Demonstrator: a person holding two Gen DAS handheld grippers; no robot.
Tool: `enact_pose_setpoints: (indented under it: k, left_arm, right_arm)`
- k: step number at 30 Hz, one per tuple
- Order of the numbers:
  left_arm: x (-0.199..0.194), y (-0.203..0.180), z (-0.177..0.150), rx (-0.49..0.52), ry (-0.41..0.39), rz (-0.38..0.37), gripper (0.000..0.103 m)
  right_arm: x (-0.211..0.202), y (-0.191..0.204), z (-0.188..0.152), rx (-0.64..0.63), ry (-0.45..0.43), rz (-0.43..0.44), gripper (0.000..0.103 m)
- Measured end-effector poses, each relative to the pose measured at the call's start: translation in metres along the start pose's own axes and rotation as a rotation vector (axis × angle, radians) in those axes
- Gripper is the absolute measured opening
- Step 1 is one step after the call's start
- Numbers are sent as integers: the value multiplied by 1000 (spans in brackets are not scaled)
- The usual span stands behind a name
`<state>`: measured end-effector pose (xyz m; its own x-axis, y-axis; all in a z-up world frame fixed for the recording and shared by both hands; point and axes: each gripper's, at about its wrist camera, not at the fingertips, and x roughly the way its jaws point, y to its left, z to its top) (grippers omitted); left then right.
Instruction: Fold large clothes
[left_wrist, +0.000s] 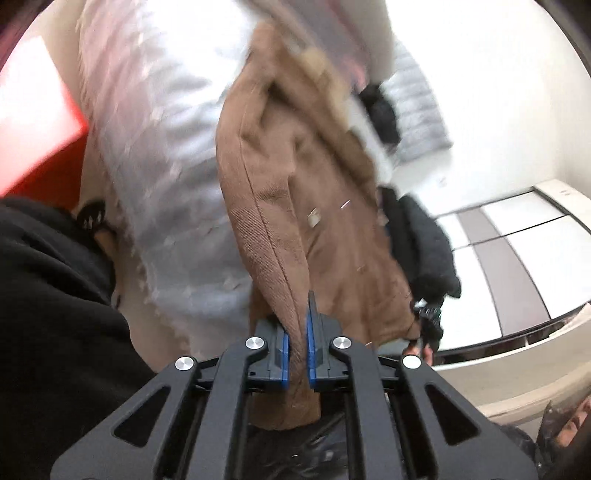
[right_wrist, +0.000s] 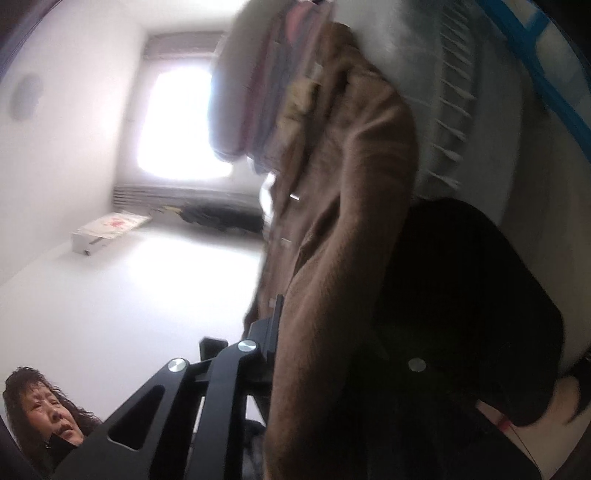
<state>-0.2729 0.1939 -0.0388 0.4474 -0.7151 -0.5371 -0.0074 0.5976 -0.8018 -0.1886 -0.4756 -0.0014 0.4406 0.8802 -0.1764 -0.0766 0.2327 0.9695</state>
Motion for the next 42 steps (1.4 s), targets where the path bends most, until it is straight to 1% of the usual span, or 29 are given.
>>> enact_pose_setpoints:
  k: [2, 4, 8, 11, 15, 18, 22, 25, 27, 30, 32, 35, 36, 40, 42]
  left_arm:
    - [-16, -14, 2, 23, -58, -18, 5]
    - [-22, -29, 2, 50, -84, -20, 5]
    - [-18, -36, 3, 55, -94, -22, 4]
    - [-19, -37, 0, 40, -107, -48, 4]
    - [-25, -64, -4, 88, -112, -78, 4]
    - [-34, -90, -9, 133, -121, -106, 4]
    - [-56, -109, -19, 157, -146, -144, 4]
    - [-71, -100, -21, 112, -181, -157, 4]
    - [-74, -76, -15, 28, -201, -164, 4]
    - [-71, -43, -3, -90, -229, -197, 4]
    - [-67, -33, 9, -130, -241, -223, 4]
    - [-62, -38, 38, -118, -251, -236, 4]
    - [-59, -43, 54, -108, -260, -243, 4]
    - [-46, -55, 108, -83, -293, -269, 4]
    - [-33, -58, 145, -83, -311, -285, 4]
  right_arm:
    - [0, 14, 1, -26, -31, 34, 12]
    - [1, 24, 1, -43, -46, 46, 12]
    - [-3, 28, -1, -38, -67, 60, 12]
    - [-7, 31, -5, -32, -80, 85, 12]
    - [-11, 41, -5, -55, -84, 111, 12]
    - [-14, 58, -6, -80, -99, 165, 12]
    - [-32, 75, -10, -104, -131, 246, 12]
    - [-42, 74, -8, -96, -162, 306, 12]
    - [-41, 64, -1, -71, -176, 322, 12]
    - [-37, 42, 11, -10, -202, 348, 12]
    - [-30, 37, 21, 9, -216, 346, 12]
    - [-21, 45, 45, -11, -225, 346, 12]
    - [-16, 49, 55, -21, -227, 346, 12]
    - [9, 73, 113, -69, -223, 325, 12]
    - [22, 80, 146, -87, -222, 309, 12]
